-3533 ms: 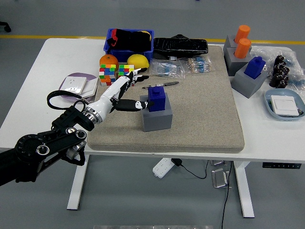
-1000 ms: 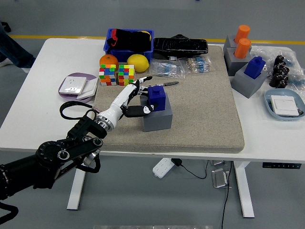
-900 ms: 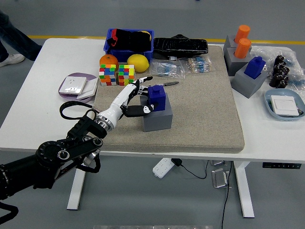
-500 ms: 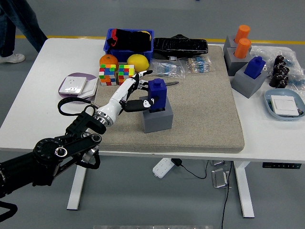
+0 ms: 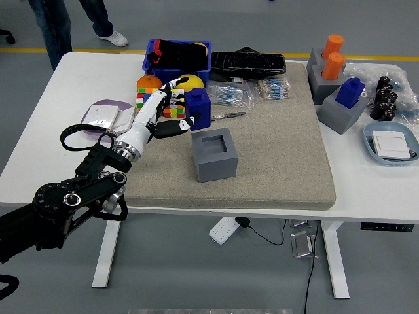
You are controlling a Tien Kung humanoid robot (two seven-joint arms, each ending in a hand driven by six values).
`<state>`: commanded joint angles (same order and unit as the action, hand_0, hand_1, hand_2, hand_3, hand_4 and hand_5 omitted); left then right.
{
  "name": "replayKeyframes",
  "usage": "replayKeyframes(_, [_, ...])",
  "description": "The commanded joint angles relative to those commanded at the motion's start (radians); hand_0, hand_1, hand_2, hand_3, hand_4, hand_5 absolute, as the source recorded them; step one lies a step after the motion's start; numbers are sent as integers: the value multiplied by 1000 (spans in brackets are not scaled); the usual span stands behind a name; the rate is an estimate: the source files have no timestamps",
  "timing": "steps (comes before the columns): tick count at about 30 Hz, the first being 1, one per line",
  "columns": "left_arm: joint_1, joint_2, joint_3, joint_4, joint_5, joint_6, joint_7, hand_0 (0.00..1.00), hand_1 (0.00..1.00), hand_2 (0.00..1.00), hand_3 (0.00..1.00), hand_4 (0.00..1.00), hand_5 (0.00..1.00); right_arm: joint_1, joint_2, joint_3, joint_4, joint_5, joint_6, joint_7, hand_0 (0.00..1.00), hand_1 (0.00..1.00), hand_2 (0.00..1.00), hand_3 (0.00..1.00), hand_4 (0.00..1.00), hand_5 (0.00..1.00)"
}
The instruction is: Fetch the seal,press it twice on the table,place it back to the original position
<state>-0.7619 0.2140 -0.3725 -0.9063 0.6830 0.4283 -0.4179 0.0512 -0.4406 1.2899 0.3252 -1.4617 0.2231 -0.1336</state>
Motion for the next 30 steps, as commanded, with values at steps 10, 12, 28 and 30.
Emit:
replayKeyframes(10, [38, -28, 60, 125, -91, 47, -91, 857, 539, 423, 909, 609, 2, -1, 5, -1, 1, 0, 0, 0, 818, 728, 725, 681, 776, 581])
replayKeyframes(12, [44, -35, 72, 147, -111, 54, -104, 857, 539, 423, 909, 609, 2, 0, 4, -1, 1, 0, 0, 1, 818, 728, 725, 681, 776, 581])
replayKeyframes(28, [55, -47, 106, 222, -160, 60, -118, 853, 536, 420, 901, 609, 2, 2, 3, -2, 3, 0, -1, 2, 818, 728, 725, 682, 776, 581])
replayKeyframes(30, [57, -46, 114, 231, -153, 61, -116, 853, 536, 420, 901, 609, 2, 2, 4, -3, 2, 0, 0, 2, 818, 728, 725, 682, 776, 581])
